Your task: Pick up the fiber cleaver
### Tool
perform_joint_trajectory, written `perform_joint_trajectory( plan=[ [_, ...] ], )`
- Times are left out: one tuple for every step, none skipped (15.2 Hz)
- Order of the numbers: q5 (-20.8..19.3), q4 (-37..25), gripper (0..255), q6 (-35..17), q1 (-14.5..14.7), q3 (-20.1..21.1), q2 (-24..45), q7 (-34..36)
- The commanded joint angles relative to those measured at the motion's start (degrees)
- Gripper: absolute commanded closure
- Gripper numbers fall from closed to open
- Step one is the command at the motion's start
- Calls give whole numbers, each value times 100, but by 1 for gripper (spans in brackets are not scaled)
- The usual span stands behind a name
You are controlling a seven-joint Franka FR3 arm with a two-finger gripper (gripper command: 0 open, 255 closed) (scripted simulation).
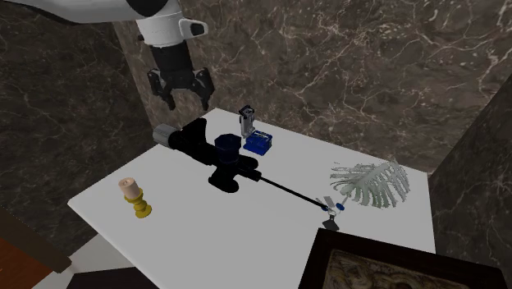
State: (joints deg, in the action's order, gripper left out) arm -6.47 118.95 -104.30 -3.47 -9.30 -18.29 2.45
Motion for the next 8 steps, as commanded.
perform_joint_trajectory(
  plan=[
    [16,-304,0,-142,-44,-87,435,-11],
    [28,-444,0,-204,-70,-135,633,-26],
    [44,-590,0,-260,-97,-181,833,-43],
    [65,-743,0,-310,-125,-227,1034,-61],
    [89,-903,0,-355,-155,-271,1237,-80],
    [118,-1070,0,-393,-187,-314,1441,-100],
    [151,-1245,0,-426,-220,-356,1647,-122],
    [188,-1427,0,-452,-255,-396,1855,-144]
  ],
)
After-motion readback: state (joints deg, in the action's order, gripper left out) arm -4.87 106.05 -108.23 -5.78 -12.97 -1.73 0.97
